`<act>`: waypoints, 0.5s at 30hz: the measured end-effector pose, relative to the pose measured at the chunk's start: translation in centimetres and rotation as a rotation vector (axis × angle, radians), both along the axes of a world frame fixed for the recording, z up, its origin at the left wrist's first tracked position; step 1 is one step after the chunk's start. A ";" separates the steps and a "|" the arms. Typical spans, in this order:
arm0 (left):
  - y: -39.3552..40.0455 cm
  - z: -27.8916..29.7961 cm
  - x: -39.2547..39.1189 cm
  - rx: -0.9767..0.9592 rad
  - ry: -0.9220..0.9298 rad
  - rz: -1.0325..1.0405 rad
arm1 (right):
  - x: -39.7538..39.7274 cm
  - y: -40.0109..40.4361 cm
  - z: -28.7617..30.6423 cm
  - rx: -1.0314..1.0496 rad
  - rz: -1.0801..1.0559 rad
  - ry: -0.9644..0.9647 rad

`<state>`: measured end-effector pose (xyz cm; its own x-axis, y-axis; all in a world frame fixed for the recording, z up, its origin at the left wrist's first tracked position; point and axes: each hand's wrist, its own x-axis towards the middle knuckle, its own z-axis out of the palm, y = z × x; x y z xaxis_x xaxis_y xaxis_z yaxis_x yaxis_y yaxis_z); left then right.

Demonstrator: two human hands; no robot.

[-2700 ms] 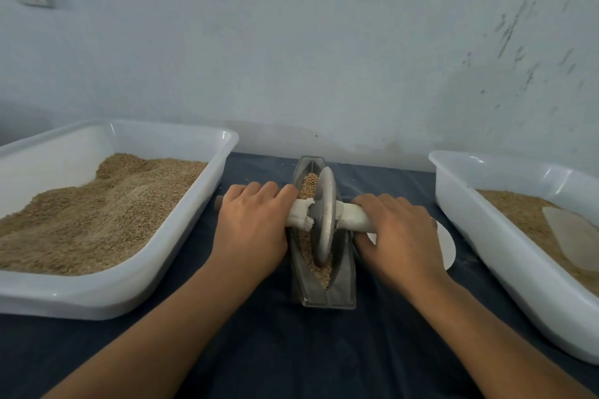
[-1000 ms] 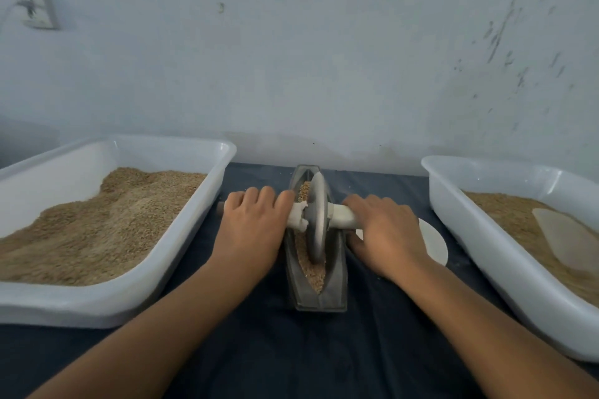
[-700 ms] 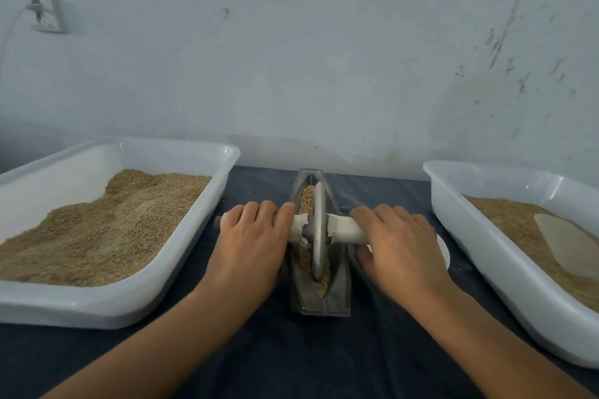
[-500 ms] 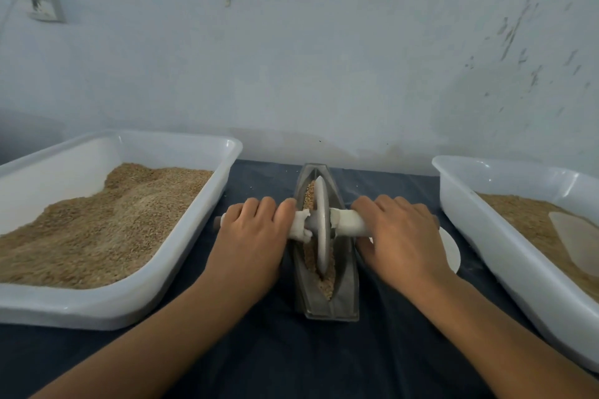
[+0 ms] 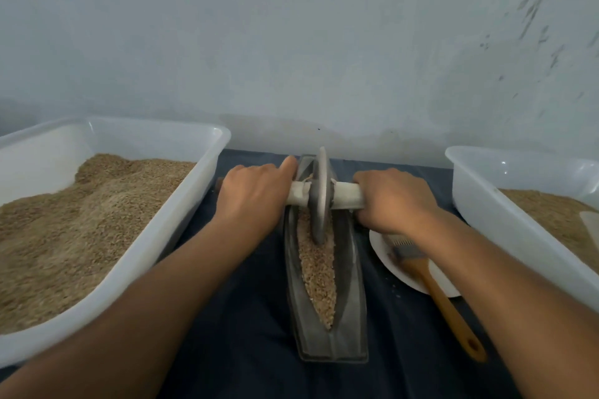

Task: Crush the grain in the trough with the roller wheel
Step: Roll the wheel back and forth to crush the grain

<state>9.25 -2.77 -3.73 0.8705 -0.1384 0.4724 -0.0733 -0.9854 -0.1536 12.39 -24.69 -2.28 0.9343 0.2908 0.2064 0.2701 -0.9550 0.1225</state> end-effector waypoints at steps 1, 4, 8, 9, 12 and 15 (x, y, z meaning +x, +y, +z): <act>0.1 0.1 0.4 -0.011 0.023 -0.004 | 0.6 0.1 0.3 -0.014 -0.003 0.051; 0.2 0.5 1.7 -0.035 0.084 -0.008 | 2.3 0.5 1.2 -0.050 -0.017 0.176; 0.3 0.9 3.0 -0.120 0.154 0.018 | 3.8 1.2 2.3 -0.079 -0.019 0.248; 0.4 0.9 3.2 -0.137 0.170 0.024 | 4.0 1.4 2.6 -0.078 -0.024 0.276; 0.4 0.8 3.5 -0.166 0.171 0.037 | 4.4 1.9 3.2 -0.089 -0.031 0.340; 0.2 0.6 3.2 -0.153 0.144 0.065 | 4.1 1.9 3.2 -0.080 -0.031 0.312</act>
<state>12.43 -2.57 -3.09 0.9354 -0.0158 0.3534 -0.0190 -0.9998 0.0057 16.47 -22.84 0.93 0.9574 0.2652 -0.1140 0.2777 -0.9539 0.1136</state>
